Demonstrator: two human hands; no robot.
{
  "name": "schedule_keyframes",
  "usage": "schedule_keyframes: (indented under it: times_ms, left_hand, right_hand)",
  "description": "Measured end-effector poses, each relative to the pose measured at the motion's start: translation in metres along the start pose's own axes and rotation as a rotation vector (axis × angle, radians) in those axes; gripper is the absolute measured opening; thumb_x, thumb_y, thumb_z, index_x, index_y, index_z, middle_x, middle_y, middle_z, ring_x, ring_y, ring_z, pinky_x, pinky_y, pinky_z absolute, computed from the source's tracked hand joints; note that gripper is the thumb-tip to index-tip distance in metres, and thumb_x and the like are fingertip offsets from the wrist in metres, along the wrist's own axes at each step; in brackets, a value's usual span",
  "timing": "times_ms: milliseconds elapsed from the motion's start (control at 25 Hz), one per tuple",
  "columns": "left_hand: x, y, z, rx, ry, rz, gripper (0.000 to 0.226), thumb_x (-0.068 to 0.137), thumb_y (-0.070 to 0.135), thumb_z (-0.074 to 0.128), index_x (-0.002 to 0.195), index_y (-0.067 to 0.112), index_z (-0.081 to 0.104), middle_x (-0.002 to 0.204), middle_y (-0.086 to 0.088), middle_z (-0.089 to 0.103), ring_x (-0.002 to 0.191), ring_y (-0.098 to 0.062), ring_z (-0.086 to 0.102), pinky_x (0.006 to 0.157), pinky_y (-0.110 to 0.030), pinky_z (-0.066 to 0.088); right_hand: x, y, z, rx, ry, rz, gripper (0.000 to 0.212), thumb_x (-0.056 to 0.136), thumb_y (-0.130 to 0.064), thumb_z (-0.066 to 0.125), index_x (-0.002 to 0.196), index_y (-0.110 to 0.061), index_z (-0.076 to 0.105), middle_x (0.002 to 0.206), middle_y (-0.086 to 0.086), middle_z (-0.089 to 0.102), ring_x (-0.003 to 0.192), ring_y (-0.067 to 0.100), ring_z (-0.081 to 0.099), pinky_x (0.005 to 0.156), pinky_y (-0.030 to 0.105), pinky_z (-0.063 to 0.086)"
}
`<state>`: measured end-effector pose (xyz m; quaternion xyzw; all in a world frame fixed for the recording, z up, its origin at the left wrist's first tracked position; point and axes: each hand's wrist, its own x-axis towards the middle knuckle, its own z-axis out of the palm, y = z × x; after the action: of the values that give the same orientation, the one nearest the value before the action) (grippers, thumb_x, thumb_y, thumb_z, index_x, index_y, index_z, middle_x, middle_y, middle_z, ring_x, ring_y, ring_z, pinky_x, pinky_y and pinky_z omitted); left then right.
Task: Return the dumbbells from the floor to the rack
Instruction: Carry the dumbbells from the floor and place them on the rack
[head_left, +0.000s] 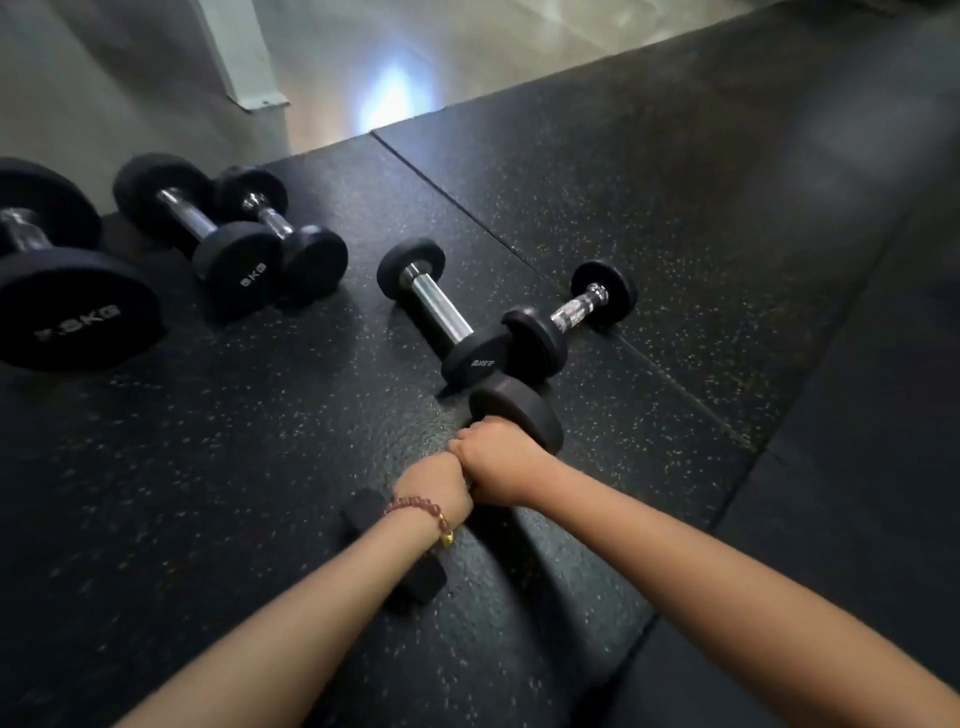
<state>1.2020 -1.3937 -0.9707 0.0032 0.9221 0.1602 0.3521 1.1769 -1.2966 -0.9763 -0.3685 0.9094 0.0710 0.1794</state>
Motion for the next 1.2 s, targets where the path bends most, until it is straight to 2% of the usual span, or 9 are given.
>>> schedule_keyframes:
  times_ms: [80,160,320,560,680,760,840,1040,1200]
  left_hand:
    - [0.012,-0.010,0.001,-0.130,-0.010,-0.010,0.012,0.081,0.018,0.062,0.087,0.008,0.066,0.084,-0.005,0.072,0.081,-0.020,0.069,0.071,-0.027,0.053]
    - [0.021,-0.016,-0.003,-0.228,-0.102,-0.016,0.017,0.076,0.009,0.061,0.059,0.010,0.058,0.043,0.003,0.059,0.045,-0.012,0.059,0.049,-0.021,0.048]
    - [0.038,-0.023,-0.010,-0.233,-0.192,-0.086,0.031,0.079,0.004,0.057,0.049,0.010,0.049,0.028,0.005,0.047,0.027,-0.008,0.046,0.039,-0.018,0.043]
    - [0.018,-0.014,-0.007,-0.026,-0.204,-0.024,0.030,0.079,0.014,0.058,0.049,0.014,0.052,0.050,-0.003,0.054,0.042,-0.016,0.049,0.051,-0.024,0.047]
    - [-0.024,-0.008,-0.001,0.136,-0.227,0.059,0.012,0.084,0.017,0.058,0.077,0.012,0.065,0.069,-0.006,0.062,0.059,-0.019,0.059,0.060,-0.024,0.044]
    - [-0.061,-0.005,0.013,0.152,-0.241,0.072,0.019,0.086,0.018,0.057,0.098,0.008,0.066,0.095,-0.009,0.069,0.089,-0.025,0.066,0.069,-0.026,0.042]
    - [-0.097,-0.003,0.033,0.192,-0.312,0.067,0.026,0.088,0.018,0.054,0.109,0.007,0.064,0.109,-0.010,0.067,0.103,-0.026,0.063,0.077,-0.027,0.044]
    - [-0.167,0.018,0.036,0.299,-0.545,0.038,0.029,0.089,0.020,0.055,0.114,0.005,0.062,0.118,-0.012,0.065,0.110,-0.026,0.061,0.090,-0.032,0.047]
    - [-0.216,0.060,-0.035,0.327,-0.503,0.156,0.028,0.090,0.015,0.052,0.112,0.003,0.064,0.113,-0.014,0.067,0.109,-0.027,0.062,0.088,-0.029,0.046]
  right_hand:
    - [0.007,0.000,-0.007,-0.081,-0.051,0.010,0.023,0.079,-0.027,0.061,0.093,-0.010,0.067,0.098,0.009,0.070,0.094,0.030,0.066,0.072,0.030,0.043]
    - [0.010,0.002,-0.017,-0.192,-0.049,-0.031,0.026,0.080,-0.034,0.060,0.092,-0.012,0.068,0.097,0.008,0.071,0.092,0.030,0.067,0.067,0.028,0.041]
    - [0.031,0.007,-0.018,-0.112,-0.063,-0.067,0.028,0.075,-0.038,0.064,0.089,-0.013,0.068,0.094,0.007,0.072,0.088,0.028,0.067,0.064,0.026,0.040]
    - [0.017,-0.002,-0.023,-0.026,-0.159,-0.022,0.030,0.077,-0.041,0.063,0.096,-0.017,0.066,0.100,0.004,0.070,0.096,0.026,0.067,0.068,0.028,0.042]
    - [-0.016,-0.031,-0.018,0.065,-0.294,0.017,0.018,0.083,-0.034,0.057,0.093,-0.019,0.060,0.096,0.003,0.066,0.097,0.024,0.066,0.068,0.028,0.041]
    - [-0.045,-0.054,-0.015,0.097,-0.341,0.024,0.022,0.086,-0.028,0.055,0.102,-0.016,0.062,0.106,0.005,0.067,0.102,0.025,0.064,0.071,0.029,0.041]
    - [-0.075,-0.080,-0.010,0.124,-0.384,-0.011,0.025,0.086,-0.026,0.054,0.106,-0.014,0.063,0.113,0.006,0.067,0.106,0.026,0.063,0.074,0.030,0.043]
    - [-0.141,-0.115,-0.039,0.232,-0.512,-0.005,0.029,0.087,-0.025,0.053,0.112,-0.013,0.063,0.120,0.008,0.065,0.113,0.026,0.061,0.087,0.032,0.047]
    - [-0.180,-0.102,-0.122,0.252,-0.488,0.075,0.031,0.087,-0.026,0.055,0.114,-0.012,0.062,0.122,0.009,0.064,0.115,0.027,0.060,0.089,0.032,0.047]
